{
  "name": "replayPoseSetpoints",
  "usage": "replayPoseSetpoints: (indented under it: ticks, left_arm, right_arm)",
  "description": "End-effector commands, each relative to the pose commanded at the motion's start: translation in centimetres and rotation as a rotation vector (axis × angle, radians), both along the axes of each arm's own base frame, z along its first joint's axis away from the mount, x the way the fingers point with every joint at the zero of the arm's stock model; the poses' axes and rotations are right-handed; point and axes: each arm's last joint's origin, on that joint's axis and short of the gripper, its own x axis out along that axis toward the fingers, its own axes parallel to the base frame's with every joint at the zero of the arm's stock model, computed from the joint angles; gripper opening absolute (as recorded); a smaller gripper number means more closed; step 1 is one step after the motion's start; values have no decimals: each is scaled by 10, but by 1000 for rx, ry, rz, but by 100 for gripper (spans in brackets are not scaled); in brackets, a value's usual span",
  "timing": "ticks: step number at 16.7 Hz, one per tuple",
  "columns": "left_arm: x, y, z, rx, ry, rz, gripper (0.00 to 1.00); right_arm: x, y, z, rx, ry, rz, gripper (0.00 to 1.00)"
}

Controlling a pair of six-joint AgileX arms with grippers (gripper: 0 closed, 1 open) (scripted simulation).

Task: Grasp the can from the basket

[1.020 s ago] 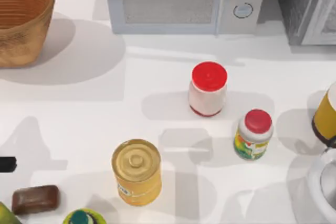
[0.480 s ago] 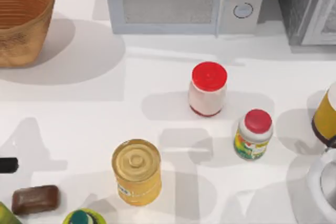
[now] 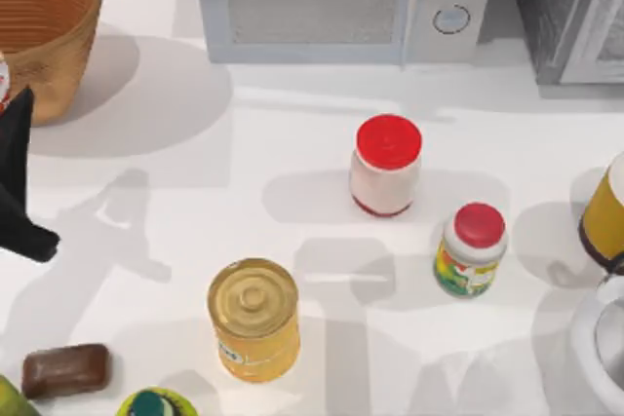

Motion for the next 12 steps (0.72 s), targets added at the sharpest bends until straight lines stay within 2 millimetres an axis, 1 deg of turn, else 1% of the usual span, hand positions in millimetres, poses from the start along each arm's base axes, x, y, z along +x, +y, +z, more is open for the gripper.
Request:
replayPoseSetpoints:
  ticks: [2,3,4,5,6,7,9,11,12]
  left_arm:
    - [27,-10,19,17,-19,-140,0]
    - [45,-16,24,27,-20,-211,0]
    - [66,-22,26,36,-15,-282,0]
    - [88,-29,24,44,-6,-353,0]
    - [111,-37,17,51,8,-424,0]
    - [133,-44,6,57,25,-493,0]
    - [174,-60,-28,64,65,-630,0]
    - [205,-75,-72,67,102,-760,0]
    - [216,-82,-95,68,116,-821,0]
  right_arm:
    - [0,0,0,0,0,0,100]
    - [0,0,0,0,0,0,100]
    - [0,0,0,0,0,0,100]
    - [0,0,0,0,0,0,100]
    - [0,0,0,0,0,0,100]
    - [0,0,0,0,0,0,100]
    - [0,0,0,0,0,0,100]
    - [0,0,0,0,0,0,100]
    - [0,0,0,0,0,0,100]
